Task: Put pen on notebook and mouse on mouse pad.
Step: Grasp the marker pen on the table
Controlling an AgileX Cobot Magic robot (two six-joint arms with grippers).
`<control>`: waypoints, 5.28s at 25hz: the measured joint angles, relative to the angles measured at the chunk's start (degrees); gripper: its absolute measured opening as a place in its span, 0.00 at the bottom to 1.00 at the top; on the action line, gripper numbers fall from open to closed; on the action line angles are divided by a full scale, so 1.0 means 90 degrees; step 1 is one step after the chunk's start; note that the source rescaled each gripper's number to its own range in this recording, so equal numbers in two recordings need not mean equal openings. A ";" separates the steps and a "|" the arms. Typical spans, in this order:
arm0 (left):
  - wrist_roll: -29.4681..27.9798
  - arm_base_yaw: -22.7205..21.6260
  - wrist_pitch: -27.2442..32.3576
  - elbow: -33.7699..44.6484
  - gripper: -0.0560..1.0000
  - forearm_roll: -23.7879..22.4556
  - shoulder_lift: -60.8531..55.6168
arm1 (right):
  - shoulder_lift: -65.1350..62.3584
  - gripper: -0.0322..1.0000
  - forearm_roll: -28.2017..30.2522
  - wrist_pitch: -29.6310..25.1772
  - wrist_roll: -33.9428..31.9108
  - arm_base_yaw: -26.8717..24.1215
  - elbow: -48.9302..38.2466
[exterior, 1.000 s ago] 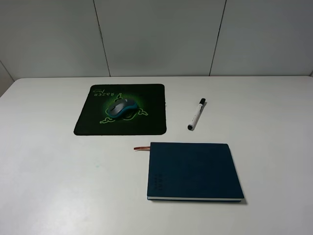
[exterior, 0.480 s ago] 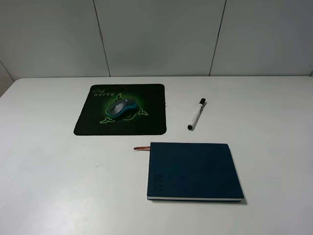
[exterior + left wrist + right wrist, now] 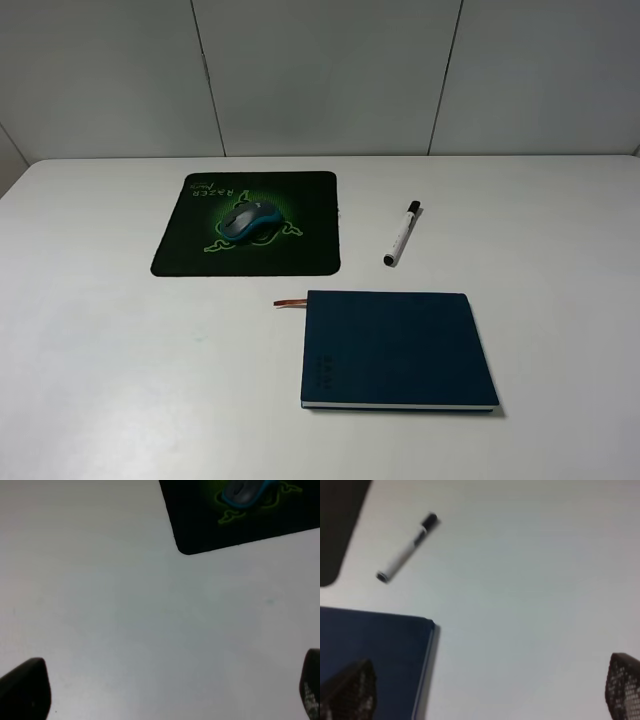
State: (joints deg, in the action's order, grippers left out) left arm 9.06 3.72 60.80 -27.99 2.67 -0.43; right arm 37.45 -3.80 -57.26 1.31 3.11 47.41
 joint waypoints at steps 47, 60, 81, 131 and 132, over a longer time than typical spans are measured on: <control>0.0000 0.0000 0.0005 0.0000 1.00 0.0007 0.0000 | 0.9019 1.00 0.0632 -0.0090 -0.2202 0.1981 0.5033; 0.0000 0.0000 0.0005 0.0000 1.00 0.0007 0.0000 | 0.9512 1.00 0.0485 0.0264 -0.2874 0.1981 0.5054; 0.0000 0.0000 -0.0001 0.0000 1.00 -0.0005 0.0000 | 1.0114 1.00 0.0560 0.0708 -0.3434 0.1981 0.5062; 0.0000 0.0000 -0.0001 0.0000 1.00 0.0006 0.0000 | 1.0171 0.03 0.0844 0.0627 -0.3439 0.1981 0.5062; 0.0000 0.0000 -0.0001 0.0000 1.00 0.0006 0.0000 | 1.0171 0.03 0.0844 0.0627 -0.3439 0.1981 0.5062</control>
State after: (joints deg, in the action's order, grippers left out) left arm 9.06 3.72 60.79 -27.99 2.72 -0.43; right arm 128.99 3.79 -51.62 -29.64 20.94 92.97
